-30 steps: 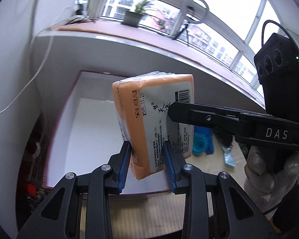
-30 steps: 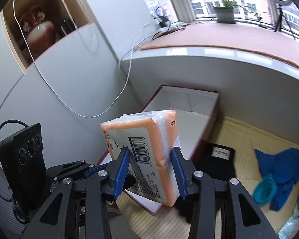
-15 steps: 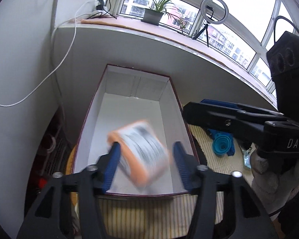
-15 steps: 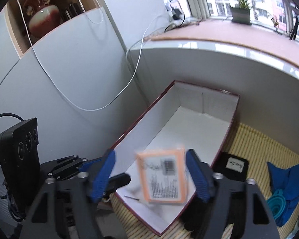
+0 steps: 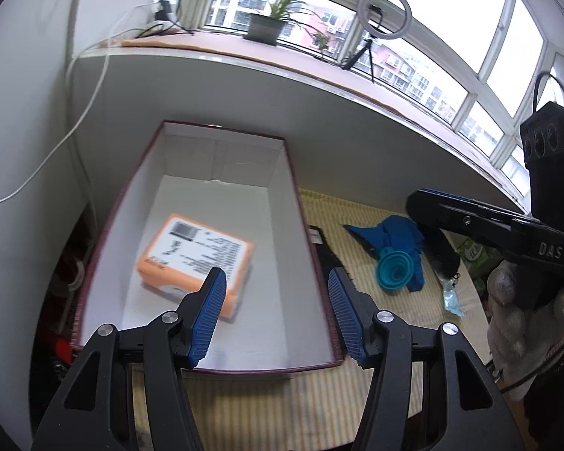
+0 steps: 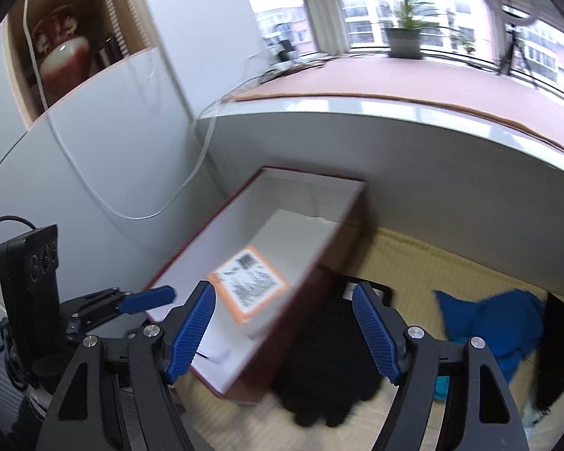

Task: Organize soft objects
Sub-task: 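Move the left gripper to the teal funnel while the right approaches the clear bag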

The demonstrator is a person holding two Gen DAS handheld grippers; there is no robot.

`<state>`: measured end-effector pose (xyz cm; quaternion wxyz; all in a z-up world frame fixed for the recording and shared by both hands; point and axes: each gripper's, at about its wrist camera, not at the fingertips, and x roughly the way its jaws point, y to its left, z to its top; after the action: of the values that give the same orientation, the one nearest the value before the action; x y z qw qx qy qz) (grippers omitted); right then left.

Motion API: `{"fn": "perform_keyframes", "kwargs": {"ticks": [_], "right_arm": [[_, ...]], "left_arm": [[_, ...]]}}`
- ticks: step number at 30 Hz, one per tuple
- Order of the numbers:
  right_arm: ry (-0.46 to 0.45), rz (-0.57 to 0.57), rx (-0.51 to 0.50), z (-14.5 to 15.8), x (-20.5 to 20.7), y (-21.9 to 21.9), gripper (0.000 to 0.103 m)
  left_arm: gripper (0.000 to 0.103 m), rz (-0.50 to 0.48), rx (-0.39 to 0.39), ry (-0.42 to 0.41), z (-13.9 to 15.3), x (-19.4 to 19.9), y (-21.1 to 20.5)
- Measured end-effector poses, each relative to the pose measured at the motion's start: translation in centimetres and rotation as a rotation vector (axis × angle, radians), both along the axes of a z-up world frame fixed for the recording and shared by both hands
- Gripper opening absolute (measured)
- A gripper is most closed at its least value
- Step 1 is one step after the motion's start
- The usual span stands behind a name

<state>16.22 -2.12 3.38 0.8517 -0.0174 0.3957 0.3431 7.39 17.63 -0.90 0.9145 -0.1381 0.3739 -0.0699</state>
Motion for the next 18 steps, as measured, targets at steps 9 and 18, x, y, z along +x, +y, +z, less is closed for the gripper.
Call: {"fn": "perform_keyframes", "kwargs": {"ticks": [9,18], "right_arm": [[-0.011,-0.148,-0.007,0.3,0.5,-9.6,0.072],[-0.011,-0.292,-0.033,-0.3,-0.7,-19.1,0.072]], "left_arm": [[0.056,-0.088,-0.006,-0.019,0.6,0.8,-4.7],[0.056,-0.189,-0.016,0.003,-0.5,1.9,-9.9]]}}
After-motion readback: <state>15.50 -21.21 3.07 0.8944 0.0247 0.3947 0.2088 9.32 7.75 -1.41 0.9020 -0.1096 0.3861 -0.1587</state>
